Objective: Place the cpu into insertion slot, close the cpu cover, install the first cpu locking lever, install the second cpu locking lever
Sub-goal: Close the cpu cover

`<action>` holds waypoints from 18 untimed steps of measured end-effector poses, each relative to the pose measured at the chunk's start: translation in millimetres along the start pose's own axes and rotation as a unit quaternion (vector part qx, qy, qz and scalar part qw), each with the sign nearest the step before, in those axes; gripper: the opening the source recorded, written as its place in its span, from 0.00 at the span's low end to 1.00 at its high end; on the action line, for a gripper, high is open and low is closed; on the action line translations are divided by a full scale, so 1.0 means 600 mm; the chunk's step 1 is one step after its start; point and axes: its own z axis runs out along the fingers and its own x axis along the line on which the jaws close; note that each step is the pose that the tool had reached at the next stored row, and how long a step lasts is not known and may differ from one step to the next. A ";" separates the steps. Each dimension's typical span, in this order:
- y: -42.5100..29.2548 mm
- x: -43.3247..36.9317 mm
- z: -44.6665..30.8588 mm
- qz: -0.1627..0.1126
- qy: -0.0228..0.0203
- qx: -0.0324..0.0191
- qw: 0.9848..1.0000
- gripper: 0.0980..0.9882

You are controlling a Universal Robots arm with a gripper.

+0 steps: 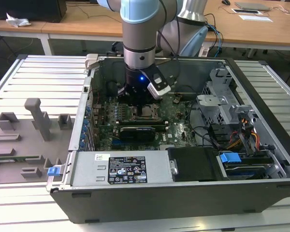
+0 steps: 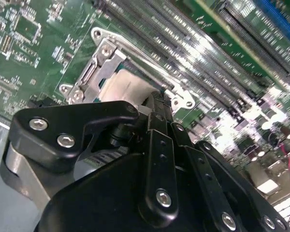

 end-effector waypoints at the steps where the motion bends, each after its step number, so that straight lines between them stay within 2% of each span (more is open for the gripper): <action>1: -0.003 0.000 0.001 0.000 0.000 0.000 1.000 0.01; 11: -0.003 -0.001 0.010 0.000 0.000 -0.002 1.000 0.01; 18: -0.003 -0.004 0.010 0.000 0.000 -0.003 1.000 0.01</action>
